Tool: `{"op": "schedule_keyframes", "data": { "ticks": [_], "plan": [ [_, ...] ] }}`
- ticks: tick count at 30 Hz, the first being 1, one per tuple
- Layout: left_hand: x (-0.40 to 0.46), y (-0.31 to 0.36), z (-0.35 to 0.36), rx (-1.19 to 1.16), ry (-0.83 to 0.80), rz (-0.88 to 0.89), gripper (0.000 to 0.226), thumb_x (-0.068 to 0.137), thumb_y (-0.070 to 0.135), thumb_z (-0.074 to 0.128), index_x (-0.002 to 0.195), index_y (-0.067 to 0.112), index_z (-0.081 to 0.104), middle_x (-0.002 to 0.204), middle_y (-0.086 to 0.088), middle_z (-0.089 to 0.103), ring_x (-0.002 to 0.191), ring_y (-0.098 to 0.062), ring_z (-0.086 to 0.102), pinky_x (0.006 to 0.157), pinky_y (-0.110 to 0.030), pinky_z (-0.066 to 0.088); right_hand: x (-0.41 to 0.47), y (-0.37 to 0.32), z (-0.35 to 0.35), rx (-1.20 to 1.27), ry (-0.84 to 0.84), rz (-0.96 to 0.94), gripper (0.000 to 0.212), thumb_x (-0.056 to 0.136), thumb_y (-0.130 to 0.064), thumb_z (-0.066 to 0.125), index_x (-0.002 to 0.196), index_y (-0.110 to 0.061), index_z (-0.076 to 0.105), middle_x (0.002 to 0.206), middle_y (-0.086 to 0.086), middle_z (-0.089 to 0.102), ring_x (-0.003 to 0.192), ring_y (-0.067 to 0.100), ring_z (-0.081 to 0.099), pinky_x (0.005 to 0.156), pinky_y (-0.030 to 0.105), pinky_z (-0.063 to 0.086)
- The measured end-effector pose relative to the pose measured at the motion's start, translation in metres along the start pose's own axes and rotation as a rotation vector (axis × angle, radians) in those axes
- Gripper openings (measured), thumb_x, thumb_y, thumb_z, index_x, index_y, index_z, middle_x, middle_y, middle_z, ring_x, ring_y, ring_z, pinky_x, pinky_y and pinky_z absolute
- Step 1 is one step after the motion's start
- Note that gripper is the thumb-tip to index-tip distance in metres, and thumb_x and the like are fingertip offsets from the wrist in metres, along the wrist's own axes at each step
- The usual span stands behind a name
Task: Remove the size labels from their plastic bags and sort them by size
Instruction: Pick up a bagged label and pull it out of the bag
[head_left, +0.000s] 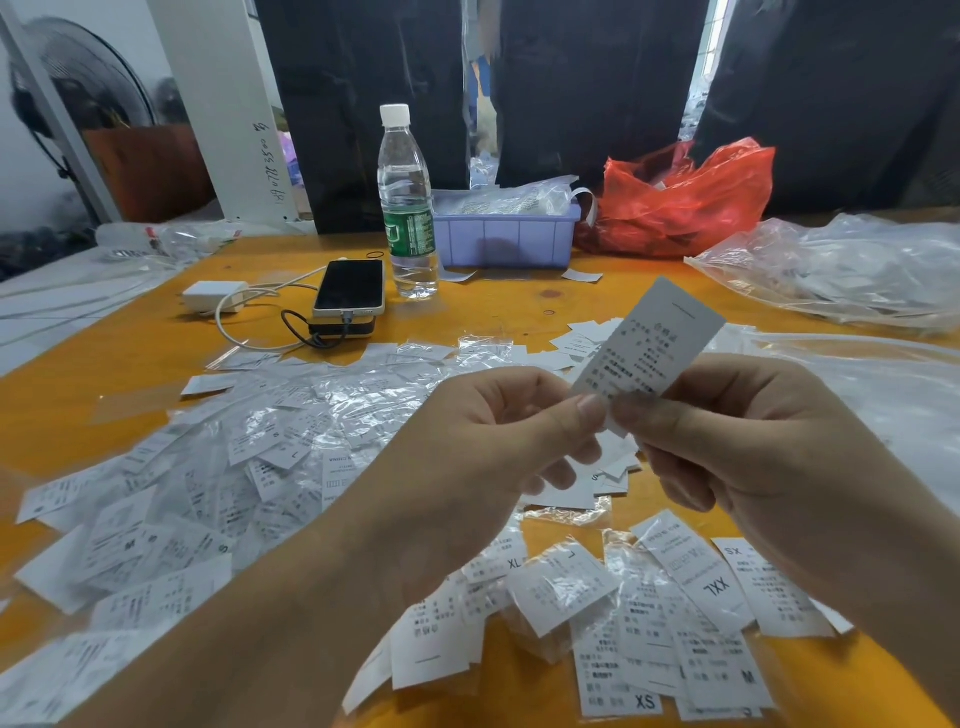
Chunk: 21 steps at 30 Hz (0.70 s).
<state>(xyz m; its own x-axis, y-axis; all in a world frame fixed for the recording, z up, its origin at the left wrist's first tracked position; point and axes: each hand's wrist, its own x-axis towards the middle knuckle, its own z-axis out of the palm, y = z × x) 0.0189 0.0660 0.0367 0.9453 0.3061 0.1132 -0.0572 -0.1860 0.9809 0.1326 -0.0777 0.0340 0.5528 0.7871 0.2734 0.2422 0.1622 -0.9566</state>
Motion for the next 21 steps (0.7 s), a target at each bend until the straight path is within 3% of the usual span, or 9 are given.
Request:
{"op": "schedule_keyframes", "data": {
  "ticks": [3, 9, 16, 21],
  "plan": [
    [0.0000, -0.0009, 0.0005, 0.002, 0.028, 0.015, 0.026, 0.068, 0.049, 0.064, 0.077, 0.027, 0.074, 0.075, 0.005, 0.072, 0.066, -0.007, 0.064, 0.067, -0.028, 0.050, -0.0019, 0.0034, 0.0032, 0.033, 0.022, 0.021, 0.019, 0.076, -0.029, 0.078, 0.090, -0.017, 0.078, 0.052, 0.000, 0.050, 0.043, 0.009, 0.039, 0.044, 0.022, 0.033],
    [0.0007, -0.0011, 0.0008, 0.018, 0.073, 0.044, 0.024, 0.070, 0.050, 0.069, 0.079, 0.028, 0.074, 0.074, 0.005, 0.072, 0.064, -0.005, 0.063, 0.065, -0.026, 0.051, -0.0010, 0.0021, 0.0008, 0.036, -0.040, 0.066, 0.015, 0.072, -0.025, 0.069, 0.083, -0.020, 0.078, 0.054, 0.002, 0.056, 0.046, 0.011, 0.043, 0.043, 0.020, 0.036],
    [0.0010, -0.0011, 0.0000, -0.004, 0.048, 0.025, 0.027, 0.075, 0.048, 0.071, 0.083, 0.022, 0.074, 0.076, 0.004, 0.072, 0.065, -0.006, 0.063, 0.063, -0.022, 0.051, -0.0013, 0.0016, 0.0028, -0.008, -0.017, 0.009, 0.020, 0.070, -0.026, 0.072, 0.089, -0.022, 0.078, 0.056, -0.003, 0.059, 0.043, 0.005, 0.041, 0.043, 0.018, 0.035],
    [0.0019, -0.0023, -0.0019, -0.037, 0.039, 0.029, 0.022, 0.078, 0.037, 0.063, 0.086, 0.019, 0.074, 0.078, 0.000, 0.073, 0.065, -0.009, 0.063, 0.065, -0.026, 0.052, -0.0014, 0.0012, 0.0037, 0.001, -0.019, 0.013, 0.018, 0.068, -0.023, 0.073, 0.085, -0.018, 0.079, 0.067, 0.011, 0.066, 0.043, 0.008, 0.039, 0.043, 0.019, 0.033]
  ]
}}
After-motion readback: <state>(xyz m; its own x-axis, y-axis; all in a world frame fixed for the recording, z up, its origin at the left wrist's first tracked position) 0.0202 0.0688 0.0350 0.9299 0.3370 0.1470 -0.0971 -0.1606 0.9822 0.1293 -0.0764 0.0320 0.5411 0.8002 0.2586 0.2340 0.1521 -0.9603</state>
